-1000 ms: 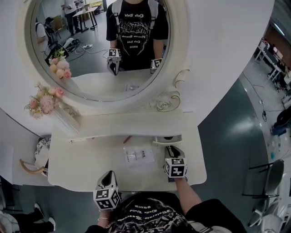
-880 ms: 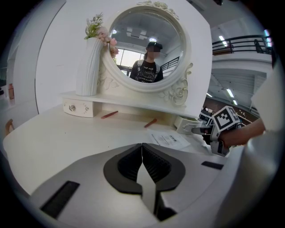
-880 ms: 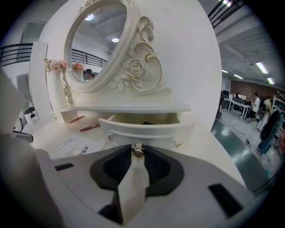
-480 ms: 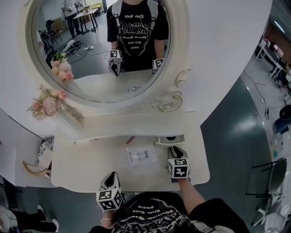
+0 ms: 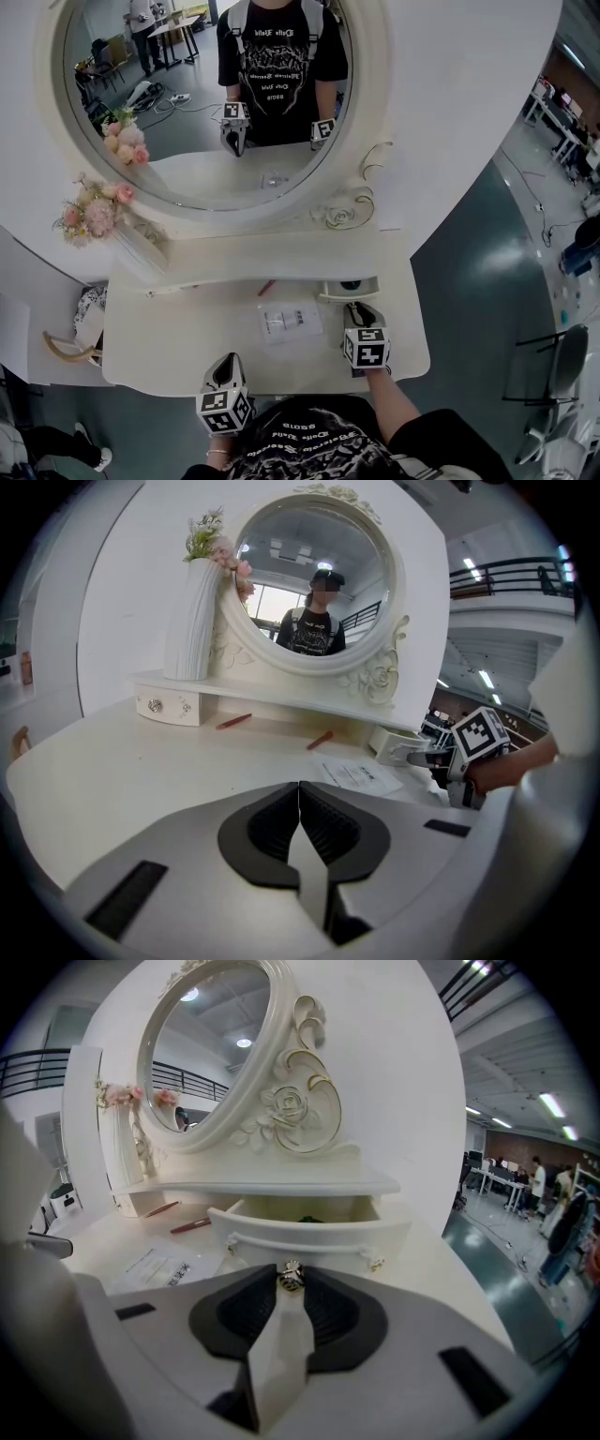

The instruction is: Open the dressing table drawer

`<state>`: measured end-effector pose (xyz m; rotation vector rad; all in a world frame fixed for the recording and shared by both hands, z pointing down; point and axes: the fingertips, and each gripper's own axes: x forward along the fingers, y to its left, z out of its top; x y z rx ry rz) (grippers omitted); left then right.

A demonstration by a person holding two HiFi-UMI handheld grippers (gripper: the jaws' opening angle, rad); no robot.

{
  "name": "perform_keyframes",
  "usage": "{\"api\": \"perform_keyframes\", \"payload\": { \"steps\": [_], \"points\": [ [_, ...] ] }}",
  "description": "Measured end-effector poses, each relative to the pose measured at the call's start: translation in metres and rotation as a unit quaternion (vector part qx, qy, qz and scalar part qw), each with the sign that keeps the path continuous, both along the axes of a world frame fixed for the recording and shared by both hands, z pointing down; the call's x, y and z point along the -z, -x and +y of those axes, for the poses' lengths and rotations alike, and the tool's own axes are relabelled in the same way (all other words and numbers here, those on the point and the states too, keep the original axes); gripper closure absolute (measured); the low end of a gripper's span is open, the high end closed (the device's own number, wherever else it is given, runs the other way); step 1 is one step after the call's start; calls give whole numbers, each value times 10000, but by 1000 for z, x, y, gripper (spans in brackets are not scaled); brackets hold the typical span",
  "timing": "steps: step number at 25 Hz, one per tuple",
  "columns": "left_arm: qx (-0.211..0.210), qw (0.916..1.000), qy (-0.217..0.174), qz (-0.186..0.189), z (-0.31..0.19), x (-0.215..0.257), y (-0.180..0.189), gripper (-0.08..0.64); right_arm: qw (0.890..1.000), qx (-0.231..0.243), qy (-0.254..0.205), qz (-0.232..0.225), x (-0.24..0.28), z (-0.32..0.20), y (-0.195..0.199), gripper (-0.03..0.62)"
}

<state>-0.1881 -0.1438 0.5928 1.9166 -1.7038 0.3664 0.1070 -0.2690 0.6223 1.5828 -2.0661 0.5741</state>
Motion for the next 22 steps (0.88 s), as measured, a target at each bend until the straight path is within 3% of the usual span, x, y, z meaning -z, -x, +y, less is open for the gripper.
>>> {"api": "perform_keyframes", "payload": {
  "steps": [22],
  "points": [
    [-167,9999,-36,-2,-5,2,-5,543,10000,-17,1,34,1,10,0,494]
  ]
}}
